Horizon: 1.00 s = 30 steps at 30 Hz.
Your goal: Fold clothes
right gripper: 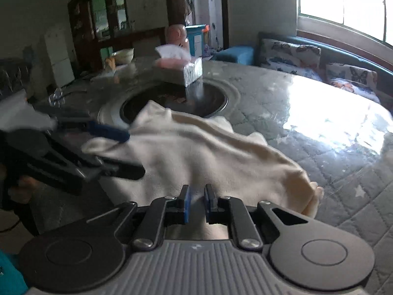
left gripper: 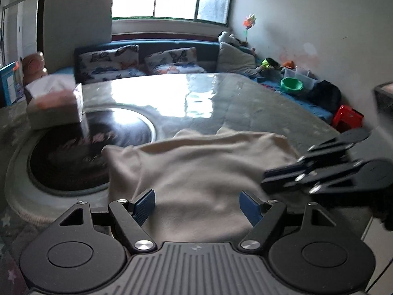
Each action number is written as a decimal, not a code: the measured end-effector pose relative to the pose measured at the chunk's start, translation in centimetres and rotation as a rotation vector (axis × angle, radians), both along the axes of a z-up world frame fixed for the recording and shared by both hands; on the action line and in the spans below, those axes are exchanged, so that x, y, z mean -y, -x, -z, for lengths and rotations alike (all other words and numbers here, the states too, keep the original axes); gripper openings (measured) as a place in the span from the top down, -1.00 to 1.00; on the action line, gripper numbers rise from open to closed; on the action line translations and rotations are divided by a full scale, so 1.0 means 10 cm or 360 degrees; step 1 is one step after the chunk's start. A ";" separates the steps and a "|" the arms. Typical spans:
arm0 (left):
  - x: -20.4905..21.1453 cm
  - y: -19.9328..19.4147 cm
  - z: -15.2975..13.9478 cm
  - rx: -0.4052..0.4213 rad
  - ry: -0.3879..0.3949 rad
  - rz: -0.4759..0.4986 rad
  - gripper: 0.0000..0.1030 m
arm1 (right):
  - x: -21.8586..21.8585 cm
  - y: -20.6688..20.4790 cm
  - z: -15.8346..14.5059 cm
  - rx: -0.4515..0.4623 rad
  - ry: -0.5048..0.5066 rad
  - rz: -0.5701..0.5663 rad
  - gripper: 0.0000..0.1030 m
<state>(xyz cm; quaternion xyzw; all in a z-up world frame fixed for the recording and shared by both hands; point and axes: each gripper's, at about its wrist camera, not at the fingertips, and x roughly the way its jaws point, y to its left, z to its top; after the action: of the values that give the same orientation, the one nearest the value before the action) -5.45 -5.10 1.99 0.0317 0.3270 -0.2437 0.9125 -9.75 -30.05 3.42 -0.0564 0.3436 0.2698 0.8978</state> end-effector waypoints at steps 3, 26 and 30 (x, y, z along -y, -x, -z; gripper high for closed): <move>-0.05 -0.01 0.04 -0.0005 -0.0006 -0.0011 -0.52 | 0.04 0.07 -0.06 0.0023 0.0001 0.0010 0.79; 0.28 0.04 -0.13 0.0055 0.0020 0.0100 -0.53 | 0.54 0.00 -0.11 0.0077 -0.0026 0.0255 0.79; 0.49 0.06 -0.13 0.0075 -0.0001 0.0181 -0.53 | 0.52 -0.31 -0.02 0.0059 -0.0039 0.0268 0.77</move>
<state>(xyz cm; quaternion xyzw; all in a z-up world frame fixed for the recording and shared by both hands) -6.08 -10.04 3.29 0.0563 0.3033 -0.2941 0.9046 -6.64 -35.27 3.64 -0.0212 0.3269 0.1966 0.9241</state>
